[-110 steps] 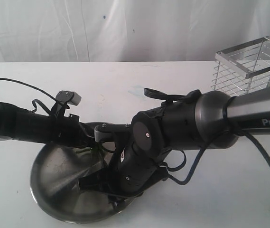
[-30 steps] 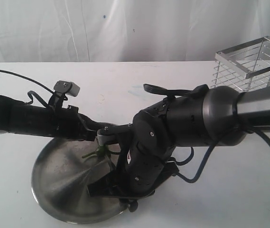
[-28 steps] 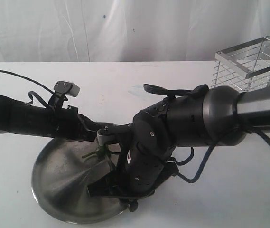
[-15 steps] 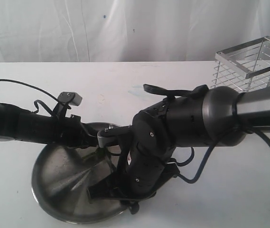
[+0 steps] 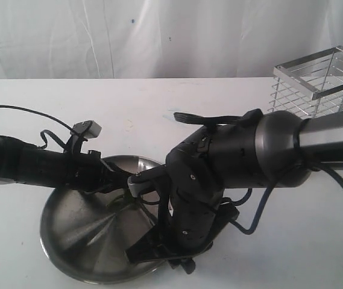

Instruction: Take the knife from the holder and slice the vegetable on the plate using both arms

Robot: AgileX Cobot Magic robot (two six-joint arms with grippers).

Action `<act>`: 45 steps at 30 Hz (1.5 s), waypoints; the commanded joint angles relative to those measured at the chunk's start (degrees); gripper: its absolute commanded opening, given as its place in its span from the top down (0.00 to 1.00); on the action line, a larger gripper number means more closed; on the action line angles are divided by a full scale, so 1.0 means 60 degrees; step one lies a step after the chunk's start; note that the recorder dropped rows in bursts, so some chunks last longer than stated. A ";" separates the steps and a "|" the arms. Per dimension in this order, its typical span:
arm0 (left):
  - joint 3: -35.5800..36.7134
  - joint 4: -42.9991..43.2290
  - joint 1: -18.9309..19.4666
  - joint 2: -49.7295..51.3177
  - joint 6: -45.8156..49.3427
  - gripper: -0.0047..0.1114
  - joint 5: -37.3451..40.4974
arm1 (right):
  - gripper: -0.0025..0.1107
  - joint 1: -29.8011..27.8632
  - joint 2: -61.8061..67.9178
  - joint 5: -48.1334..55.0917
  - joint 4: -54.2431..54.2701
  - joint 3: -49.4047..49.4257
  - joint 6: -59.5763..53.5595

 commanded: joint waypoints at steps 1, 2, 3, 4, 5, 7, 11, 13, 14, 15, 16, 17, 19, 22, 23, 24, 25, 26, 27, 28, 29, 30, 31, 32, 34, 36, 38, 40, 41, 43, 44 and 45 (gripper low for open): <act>0.0424 0.0862 -0.0010 0.0371 -0.0128 0.96 -0.0656 | 0.98 -0.0098 -0.0037 0.0567 -0.0221 -0.0021 0.0277; 0.0424 0.0862 -0.0010 0.0371 -0.0128 0.96 -0.0475 | 0.98 -0.0098 -0.0037 0.0431 -0.0221 -0.0021 0.0277; 0.0424 0.0862 -0.0010 0.0371 -0.0128 0.96 -0.0320 | 0.98 -0.0098 -0.0037 0.0249 -0.0221 -0.0021 0.0277; 0.0424 0.0841 -0.0010 0.0371 -0.0128 0.96 -0.0221 | 0.98 -0.0098 -0.0037 -0.0054 -0.0221 -0.0021 0.0277; 0.0424 0.0841 -0.0010 0.0371 -0.0144 0.96 -0.0148 | 0.98 -0.0098 -0.0037 -0.0382 -0.0221 -0.0039 0.0294; 0.0424 0.0841 -0.0010 0.0371 -0.0301 0.96 -0.0036 | 0.98 -0.0098 -0.0037 -0.0739 -0.0221 -0.0083 0.0294; 0.0424 0.0863 -0.0010 0.0371 -0.0394 0.96 0.0138 | 0.98 -0.0098 -0.0014 -0.0247 -0.0221 -0.0021 0.0294; 0.0424 0.0863 -0.0010 0.0353 -0.0471 0.96 0.0139 | 0.98 -0.0098 0.0001 0.0280 -0.0390 0.0020 0.0294; 0.0424 0.0835 -0.0010 0.0317 -0.0494 0.96 0.0139 | 0.98 -0.0098 0.0001 0.0469 -0.0455 0.0095 0.0294; 0.0424 0.0728 -0.0010 0.0222 -0.0494 0.96 0.0139 | 0.98 -0.0098 0.0001 0.0650 -0.0452 0.0168 0.0229; 0.0424 0.0540 -0.0010 0.0089 -0.0494 0.96 0.0139 | 0.98 -0.0098 -0.0018 0.0803 -0.0452 0.0203 0.0140; 0.0424 0.0331 0.0007 -0.0089 -0.0472 0.96 0.0139 | 0.98 -0.0098 -0.0018 0.0931 -0.0452 0.0285 0.0077; 0.0424 0.0125 0.0007 -0.0499 -0.0428 0.96 0.0139 | 0.98 -0.0098 -0.0035 0.1020 -0.0452 0.0394 0.0053; 0.0382 0.0119 0.0007 -0.1061 -0.0428 0.96 0.0122 | 0.98 -0.0098 -0.0036 0.1020 -0.0452 0.0531 0.0053; 0.0382 0.0064 0.0007 -0.1206 -0.0402 0.96 0.0100 | 0.98 -0.0098 -0.0036 0.1020 -0.0452 0.0541 0.0053; 0.0382 0.0064 0.0007 -0.1378 -0.0379 0.96 0.0051 | 0.98 -0.0098 -0.0036 0.1020 -0.0434 0.0538 0.0053; 0.0382 0.0046 0.0007 -0.1538 -0.0355 0.96 0.0030 | 0.98 -0.0098 -0.0036 0.1023 -0.0391 0.0538 0.0053; 0.0382 -0.0001 0.0007 -0.1680 -0.0355 0.96 0.0016 | 0.98 -0.0098 -0.0036 0.1023 -0.0365 0.0538 0.0053; 0.0382 -0.0060 0.0007 -0.1814 -0.0282 0.96 0.0016 | 0.98 -0.0098 -0.0036 0.1004 -0.0368 0.0538 0.0053; 0.0382 -0.0069 0.0007 -0.1928 -0.0280 0.96 0.0066 | 0.98 -0.0098 -0.0036 0.1004 -0.0368 0.0538 0.0053; 0.0382 -0.0069 0.0007 -0.2005 -0.0230 0.96 0.0085 | 0.98 -0.0098 -0.0036 0.0955 -0.0368 0.0538 0.0053; 0.0382 -0.0069 0.0007 -0.2100 -0.0203 0.96 0.0085 | 0.98 -0.0098 -0.0036 0.0846 -0.0368 0.0521 0.0053; 0.0382 -0.0069 0.0007 -0.2172 -0.0205 0.96 0.0085 | 0.98 -0.0098 -0.0036 0.0773 -0.0368 0.0521 0.0053; 0.0382 -0.0069 0.0007 -0.2197 -0.0205 0.96 0.0085 | 0.98 -0.0098 -0.0036 0.0726 -0.0317 0.0521 0.0053; 0.0382 -0.0069 0.0007 -0.2280 -0.0205 0.96 0.0085 | 0.98 -0.0098 -0.0036 0.0634 -0.0221 0.0521 0.0053; 0.0382 -0.0069 0.0007 -0.2280 -0.0205 0.96 0.0159 | 0.98 -0.0098 -0.0036 0.0605 -0.0221 0.0485 0.0053; 0.0382 0.0015 -0.0013 -0.2280 -0.0205 0.96 0.0442 | 0.98 -0.0098 -0.0036 0.0605 -0.0221 0.0465 0.0053; 0.0382 -0.0024 -0.0013 -0.2280 -0.0205 0.96 0.0659 | 0.98 -0.0098 -0.0036 0.0605 -0.0169 0.0466 0.0053; 0.0382 -0.0133 -0.0013 -0.2280 -0.0107 0.96 0.0675 | 0.98 -0.0098 -0.0036 0.0605 -0.0148 0.0466 0.0053; 0.0382 -0.0214 -0.0013 -0.2280 0.0099 0.96 0.0503 | 0.98 -0.0098 -0.0036 0.0605 -0.0130 0.0466 0.0053; 0.0382 -0.0214 -0.0013 -0.2280 0.0111 0.96 0.0396 | 0.98 -0.0098 -0.0036 0.0605 -0.0130 0.0466 0.0053; 0.0382 -0.0241 -0.0013 -0.2280 0.0117 0.96 0.0317 | 0.98 -0.0098 -0.0036 0.0605 -0.0130 0.0466 0.0053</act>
